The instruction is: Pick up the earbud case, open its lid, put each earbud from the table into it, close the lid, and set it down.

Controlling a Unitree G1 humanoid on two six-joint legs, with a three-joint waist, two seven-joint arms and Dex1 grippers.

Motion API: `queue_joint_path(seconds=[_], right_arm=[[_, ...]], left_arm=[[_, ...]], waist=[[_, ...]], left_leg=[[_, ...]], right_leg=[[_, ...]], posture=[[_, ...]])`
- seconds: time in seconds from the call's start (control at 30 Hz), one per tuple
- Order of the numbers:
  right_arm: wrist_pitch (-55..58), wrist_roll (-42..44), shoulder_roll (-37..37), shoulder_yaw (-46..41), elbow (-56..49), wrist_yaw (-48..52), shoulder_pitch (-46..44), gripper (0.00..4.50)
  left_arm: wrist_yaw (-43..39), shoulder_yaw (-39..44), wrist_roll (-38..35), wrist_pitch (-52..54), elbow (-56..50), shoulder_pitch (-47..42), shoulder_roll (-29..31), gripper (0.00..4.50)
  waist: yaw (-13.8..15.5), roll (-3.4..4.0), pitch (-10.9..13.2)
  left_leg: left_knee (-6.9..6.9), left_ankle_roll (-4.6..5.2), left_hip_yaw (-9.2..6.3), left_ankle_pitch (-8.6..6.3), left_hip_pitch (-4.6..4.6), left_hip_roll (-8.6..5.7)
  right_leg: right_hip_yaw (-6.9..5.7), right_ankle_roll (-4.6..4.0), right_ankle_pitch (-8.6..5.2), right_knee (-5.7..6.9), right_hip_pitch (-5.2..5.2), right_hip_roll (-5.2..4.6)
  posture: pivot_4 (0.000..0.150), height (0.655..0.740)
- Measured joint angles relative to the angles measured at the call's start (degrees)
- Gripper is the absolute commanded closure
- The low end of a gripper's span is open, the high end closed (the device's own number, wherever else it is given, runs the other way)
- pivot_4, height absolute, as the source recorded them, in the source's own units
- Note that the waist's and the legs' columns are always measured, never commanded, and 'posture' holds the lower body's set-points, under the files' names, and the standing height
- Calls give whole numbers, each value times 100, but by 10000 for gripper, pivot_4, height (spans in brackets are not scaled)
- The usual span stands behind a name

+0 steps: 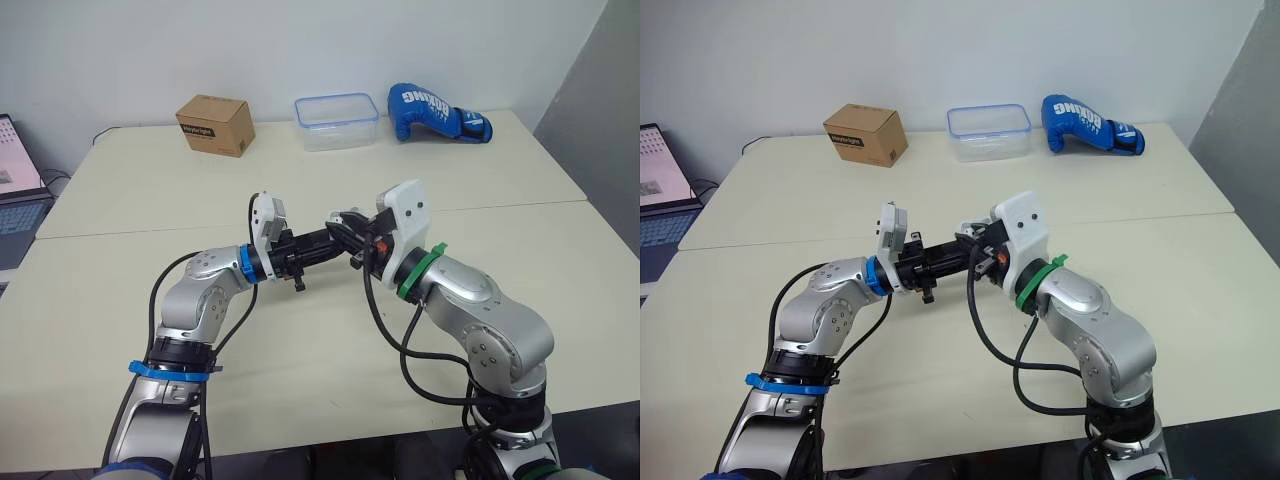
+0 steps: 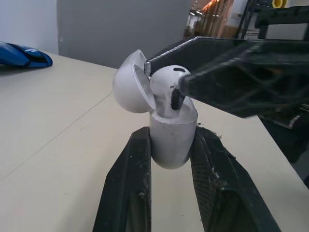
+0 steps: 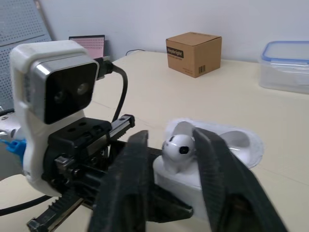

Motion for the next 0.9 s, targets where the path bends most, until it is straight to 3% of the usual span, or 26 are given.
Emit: queue_joint_path(seconds=[0.37,0.57,0.77,0.9], right_arm=[[-62,494,-408,-381,-27,303,-2,25331],[481,1972,-655,-1322,-314,791,-151,25331],[948,3573,-2609,-2212,-105,1920,-762,25331],[791,3324,-3985,-1994,556,2683,-939,25331]], left_arm=[[-31,63,-5,-66,-29,-6,14,37393],[-101,106,-1,-151,-28,-4,38,37393],[-278,108,8,-290,-16,26,134,37393],[-415,111,-18,-295,-13,51,161,37393]], waist=[[3,0,0],[7,0,0],[14,1,1],[14,-1,3]], left_leg=[[0,0,1,0,0,0],[-1,1,-2,0,0,0],[-2,4,3,-2,0,1],[-1,7,8,-3,0,1]], right_leg=[[0,0,0,-3,2,0],[-1,0,0,-5,5,0],[-6,0,0,-9,9,1],[-6,1,0,-11,12,1]], posture=[[1500,7307],[1500,7307],[1500,7307],[1500,7307]])
